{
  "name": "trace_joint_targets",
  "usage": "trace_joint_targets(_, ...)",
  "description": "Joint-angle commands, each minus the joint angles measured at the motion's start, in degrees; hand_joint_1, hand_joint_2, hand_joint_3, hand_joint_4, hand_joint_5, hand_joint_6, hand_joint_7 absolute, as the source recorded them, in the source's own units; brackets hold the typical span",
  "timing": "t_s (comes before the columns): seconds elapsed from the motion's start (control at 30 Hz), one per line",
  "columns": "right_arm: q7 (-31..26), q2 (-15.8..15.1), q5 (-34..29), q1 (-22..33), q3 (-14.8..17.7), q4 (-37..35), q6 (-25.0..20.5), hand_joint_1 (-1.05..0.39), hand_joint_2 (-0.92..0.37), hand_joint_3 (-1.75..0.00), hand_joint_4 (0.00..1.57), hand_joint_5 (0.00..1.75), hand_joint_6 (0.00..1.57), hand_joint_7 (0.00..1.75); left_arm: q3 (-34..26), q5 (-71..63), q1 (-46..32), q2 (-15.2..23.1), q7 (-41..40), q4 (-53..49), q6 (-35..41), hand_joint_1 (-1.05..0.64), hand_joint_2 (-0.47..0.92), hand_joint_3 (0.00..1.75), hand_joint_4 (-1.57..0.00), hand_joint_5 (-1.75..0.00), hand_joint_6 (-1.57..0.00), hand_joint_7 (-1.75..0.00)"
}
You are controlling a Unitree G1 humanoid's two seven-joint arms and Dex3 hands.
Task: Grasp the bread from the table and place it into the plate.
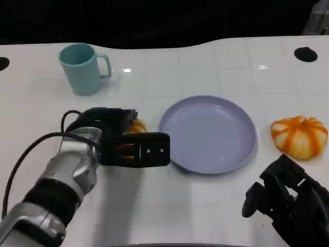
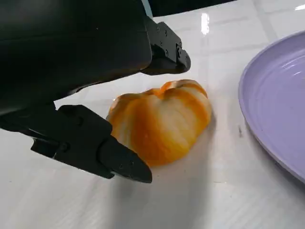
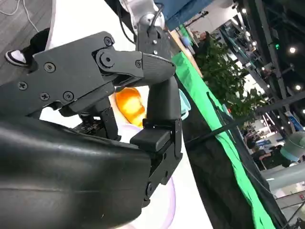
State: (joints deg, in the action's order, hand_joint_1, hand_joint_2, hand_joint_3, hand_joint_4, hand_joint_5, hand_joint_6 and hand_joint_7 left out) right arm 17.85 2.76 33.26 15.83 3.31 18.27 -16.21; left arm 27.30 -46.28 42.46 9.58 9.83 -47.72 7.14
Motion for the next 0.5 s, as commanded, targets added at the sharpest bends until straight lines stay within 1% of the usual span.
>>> trace_joint_targets(0.03,0.42,-0.56,0.95,0.31,0.48,0.45,0.13,-0.53,-0.74,-0.60,0.65,1.75,0.52,1.58,0.88,1.28,4.04,-1.40,-4.38,-8.36,-2.29,-0.23,0.75,0.00,0.00,-0.09,-0.18,0.00)
trace_joint_targets(0.13,0.50,-0.72,1.08,0.40,0.58,0.50,0.07,-0.53,-0.73,-0.60,0.65,1.75,0.52,1.58,1.57,1.62,5.71,-2.33,-8.12,-13.71,-4.50,-0.26,0.78,0.01,0.00,-0.09,-0.17,0.00)
trace_joint_targets(0.17,0.57,-0.83,1.02,0.44,0.56,0.52,0.14,-0.54,-0.74,-0.60,0.65,1.75,0.52,1.59,1.90,1.67,6.23,-2.62,-9.29,-15.37,-5.04,-0.30,0.80,0.02,0.00,-0.07,-0.16,0.00)
trace_joint_targets(0.23,1.12,-1.08,0.96,0.45,0.57,0.31,0.54,-0.54,-0.74,-0.59,0.65,1.75,0.52,1.59,2.49,1.82,7.26,-3.26,-11.27,-18.36,-5.68,-0.32,0.82,0.02,0.00,-0.04,-0.14,0.00)
trace_joint_targets(0.33,1.26,-1.24,0.86,0.54,0.73,0.34,0.53,-0.55,-0.74,-0.59,0.65,1.75,0.52,1.60,2.97,2.28,8.32,-3.90,-12.99,-21.53,-6.71,-0.32,0.82,0.01,0.00,-0.03,-0.13,0.00)
trace_joint_targets(0.5,1.97,-1.38,1.31,0.65,1.12,0.16,0.50,-0.55,-0.75,-0.58,0.66,1.75,0.53,1.60,3.95,2.29,9.21,-4.54,-14.68,-24.83,-7.87,-0.31,0.82,0.01,-0.05,-0.04,-0.17,-0.01)
